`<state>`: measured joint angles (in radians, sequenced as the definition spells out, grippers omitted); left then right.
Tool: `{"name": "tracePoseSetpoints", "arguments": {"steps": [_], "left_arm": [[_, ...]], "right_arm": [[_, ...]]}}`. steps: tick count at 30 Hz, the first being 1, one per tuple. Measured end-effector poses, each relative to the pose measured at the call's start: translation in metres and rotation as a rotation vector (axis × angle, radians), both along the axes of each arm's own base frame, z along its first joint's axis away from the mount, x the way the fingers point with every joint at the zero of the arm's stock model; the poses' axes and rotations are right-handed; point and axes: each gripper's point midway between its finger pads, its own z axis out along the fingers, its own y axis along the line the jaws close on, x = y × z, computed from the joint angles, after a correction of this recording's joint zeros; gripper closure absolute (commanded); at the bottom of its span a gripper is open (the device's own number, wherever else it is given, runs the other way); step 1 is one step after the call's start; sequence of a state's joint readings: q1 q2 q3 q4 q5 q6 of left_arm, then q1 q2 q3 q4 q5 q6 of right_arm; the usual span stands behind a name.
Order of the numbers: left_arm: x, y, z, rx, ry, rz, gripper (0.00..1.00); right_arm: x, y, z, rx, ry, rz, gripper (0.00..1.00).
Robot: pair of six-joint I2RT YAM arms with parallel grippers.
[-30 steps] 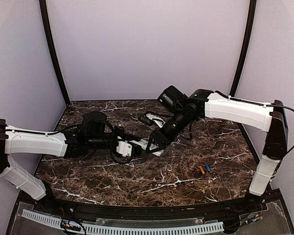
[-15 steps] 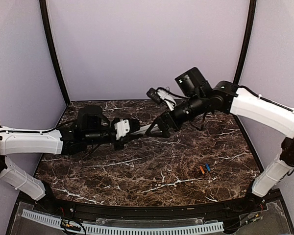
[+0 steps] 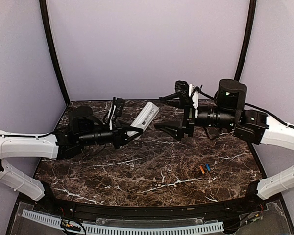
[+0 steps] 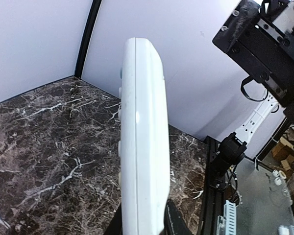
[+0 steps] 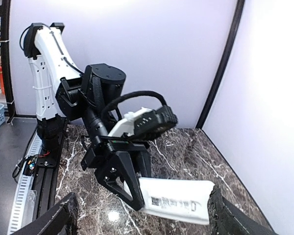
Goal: Load the batteries into the remote control
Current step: Remove the battery cover from the remote control.
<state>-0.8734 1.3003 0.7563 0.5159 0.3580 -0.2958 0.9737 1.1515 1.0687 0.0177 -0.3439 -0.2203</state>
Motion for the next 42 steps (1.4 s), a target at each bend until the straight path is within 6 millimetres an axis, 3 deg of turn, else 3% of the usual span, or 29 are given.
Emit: {"name": "tracePoseSetpoints", "arguments": {"steps": [5,11,33,42], "left_arm": [[-0.009,0.003,0.003,-0.065,0.083,-0.019,1.00],[-0.015,0.008,0.021,-0.132,0.086,-0.026,1.00],[-0.014,0.007,0.021,-0.147,0.107,-0.031,1.00],[-0.011,0.008,0.013,-0.133,0.118,-0.017,1.00]], "right_arm": [[-0.009,0.021,-0.003,-0.008,-0.175,0.033,0.22],[0.009,0.033,-0.012,-0.037,-0.275,-0.028,0.25],[0.035,0.044,-0.039,-0.113,-0.327,-0.116,0.32],[0.040,0.047,-0.045,-0.125,-0.302,-0.132,0.47]]}}
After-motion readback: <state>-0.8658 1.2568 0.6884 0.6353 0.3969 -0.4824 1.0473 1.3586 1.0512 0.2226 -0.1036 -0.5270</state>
